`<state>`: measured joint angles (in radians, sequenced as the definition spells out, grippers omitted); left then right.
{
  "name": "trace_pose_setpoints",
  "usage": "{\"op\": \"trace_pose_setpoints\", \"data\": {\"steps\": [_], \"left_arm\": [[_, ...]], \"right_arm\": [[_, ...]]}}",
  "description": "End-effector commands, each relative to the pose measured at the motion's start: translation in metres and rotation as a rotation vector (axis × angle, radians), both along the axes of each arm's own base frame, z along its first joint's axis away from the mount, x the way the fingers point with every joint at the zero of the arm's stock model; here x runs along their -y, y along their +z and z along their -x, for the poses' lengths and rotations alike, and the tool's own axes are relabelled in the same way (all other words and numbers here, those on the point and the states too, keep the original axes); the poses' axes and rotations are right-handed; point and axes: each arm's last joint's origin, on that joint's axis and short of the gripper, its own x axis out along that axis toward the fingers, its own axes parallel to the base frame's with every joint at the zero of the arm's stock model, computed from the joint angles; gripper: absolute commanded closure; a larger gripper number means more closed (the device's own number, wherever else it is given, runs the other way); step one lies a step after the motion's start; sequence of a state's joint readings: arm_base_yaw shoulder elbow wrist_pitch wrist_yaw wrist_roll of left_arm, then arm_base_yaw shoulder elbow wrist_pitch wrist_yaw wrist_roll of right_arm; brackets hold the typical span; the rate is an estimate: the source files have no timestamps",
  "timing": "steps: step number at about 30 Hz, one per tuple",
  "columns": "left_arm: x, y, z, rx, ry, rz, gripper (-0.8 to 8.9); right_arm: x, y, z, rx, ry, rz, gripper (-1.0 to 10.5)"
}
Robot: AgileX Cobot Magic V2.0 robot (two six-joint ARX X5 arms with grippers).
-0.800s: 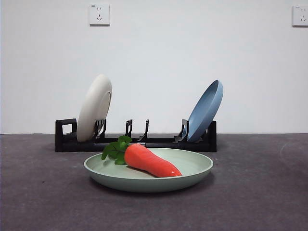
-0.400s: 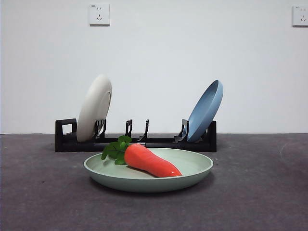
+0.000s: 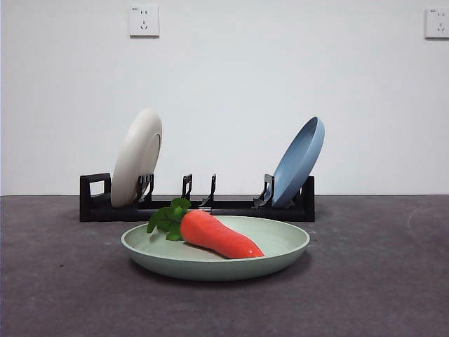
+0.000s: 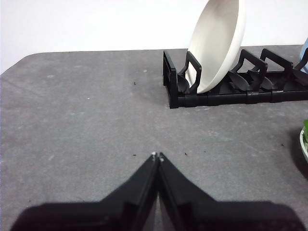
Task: Take the green plate from the plate rack,put the plate on the table,take the carrot from the table,put the carrot in the plate
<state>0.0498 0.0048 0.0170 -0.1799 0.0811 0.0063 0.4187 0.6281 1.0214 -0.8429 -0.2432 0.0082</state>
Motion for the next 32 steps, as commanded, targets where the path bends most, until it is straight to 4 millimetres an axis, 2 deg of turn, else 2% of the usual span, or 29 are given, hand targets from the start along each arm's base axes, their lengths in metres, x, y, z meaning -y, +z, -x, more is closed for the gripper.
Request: {"op": "trace_pose_setpoints", "data": {"steps": [1, 4, 9, 13, 16, 21, 32], "left_arm": [[0.0, -0.004, 0.0, -0.01, 0.004, 0.007, 8.17], [0.0, -0.004, 0.0, -0.01, 0.004, 0.007, 8.17], [0.0, -0.004, 0.0, -0.01, 0.003, 0.007, 8.17], [0.0, -0.004, 0.0, -0.01, 0.004, 0.007, 8.17], [0.0, -0.004, 0.0, -0.01, 0.004, 0.007, 8.17], [0.0, -0.004, 0.0, -0.01, 0.003, 0.007, 8.17], [0.0, -0.004, 0.0, -0.01, 0.003, 0.007, 8.17]], "right_arm": [[0.013, -0.013, 0.0, 0.111, -0.106, 0.008, 9.5], [0.022, -0.034, 0.001, 0.206, -0.209, -0.015, 9.5], [0.029, -0.086, -0.002, 0.325, -0.306, -0.034, 9.5], [0.03, -0.129, -0.004, 0.354, -0.321, -0.038, 9.5], [0.031, -0.151, -0.006, 0.339, -0.373, -0.019, 9.5], [0.033, -0.178, -0.006, 0.312, -0.448, -0.011, 9.5], [0.033, -0.217, -0.008, 0.237, -0.465, -0.04, 9.5]]}}
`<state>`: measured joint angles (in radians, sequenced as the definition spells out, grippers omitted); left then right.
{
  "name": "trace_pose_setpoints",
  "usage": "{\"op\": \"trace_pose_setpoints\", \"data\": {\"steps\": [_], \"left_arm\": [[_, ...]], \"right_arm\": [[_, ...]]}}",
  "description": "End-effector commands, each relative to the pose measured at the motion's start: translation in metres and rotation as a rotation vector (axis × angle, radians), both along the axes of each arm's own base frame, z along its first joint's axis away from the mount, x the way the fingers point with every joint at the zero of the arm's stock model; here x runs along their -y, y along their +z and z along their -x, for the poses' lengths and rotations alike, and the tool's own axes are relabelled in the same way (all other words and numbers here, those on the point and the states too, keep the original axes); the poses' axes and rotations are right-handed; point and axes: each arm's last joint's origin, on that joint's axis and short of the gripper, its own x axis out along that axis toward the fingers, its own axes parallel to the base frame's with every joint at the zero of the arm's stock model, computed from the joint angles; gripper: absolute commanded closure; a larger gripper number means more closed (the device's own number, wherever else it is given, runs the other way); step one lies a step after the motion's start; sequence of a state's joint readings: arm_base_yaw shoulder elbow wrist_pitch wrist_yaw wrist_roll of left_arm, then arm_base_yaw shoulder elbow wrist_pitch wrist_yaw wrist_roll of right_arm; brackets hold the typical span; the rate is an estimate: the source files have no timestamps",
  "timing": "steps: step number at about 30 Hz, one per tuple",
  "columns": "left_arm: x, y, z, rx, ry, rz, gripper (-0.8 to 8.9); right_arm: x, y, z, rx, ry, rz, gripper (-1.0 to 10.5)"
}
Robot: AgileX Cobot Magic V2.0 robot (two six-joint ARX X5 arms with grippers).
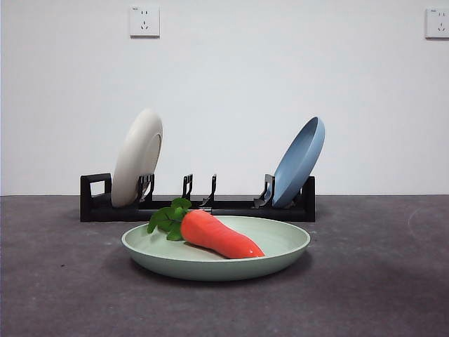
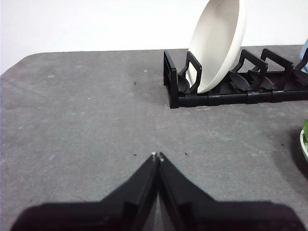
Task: Take the green plate from the plate rack,put the plate on the table,take the carrot from the table,put the carrot in the plate
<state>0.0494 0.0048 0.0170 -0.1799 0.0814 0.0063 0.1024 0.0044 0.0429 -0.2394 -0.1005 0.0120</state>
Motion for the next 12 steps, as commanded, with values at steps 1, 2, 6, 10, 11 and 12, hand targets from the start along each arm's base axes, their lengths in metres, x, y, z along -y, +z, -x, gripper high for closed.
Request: {"op": "trace_pose_setpoints", "data": {"steps": [1, 2, 6, 10, 11, 12], "left_arm": [[-0.0003, -0.0043, -0.0005, -0.01, 0.004, 0.007, 8.17], [-0.0003, -0.0043, -0.0005, -0.01, 0.004, 0.007, 8.17], [-0.0003, -0.0043, -0.0005, -0.01, 0.004, 0.007, 8.17], [-0.0003, -0.0042, -0.0005, -0.01, 0.004, 0.007, 8.17], [-0.0003, -0.0042, -0.0005, -0.01, 0.004, 0.007, 8.17], [-0.0003, -0.0042, -0.0005, -0.01, 0.004, 0.007, 8.17]], "right_arm": [[0.0003, -0.0048, -0.001, -0.008, -0.01, -0.021, 9.5], [0.0003, -0.0049, -0.001, -0.008, -0.011, -0.02, 9.5], [0.0002, -0.0049, -0.001, -0.014, -0.015, -0.049, 9.5], [0.0002, -0.0046, -0.001, -0.016, -0.021, -0.069, 9.5], [0.0002, -0.0046, -0.001, -0.017, -0.021, -0.069, 9.5], [0.0002, -0.0046, -0.001, -0.017, -0.02, -0.069, 9.5]]}}
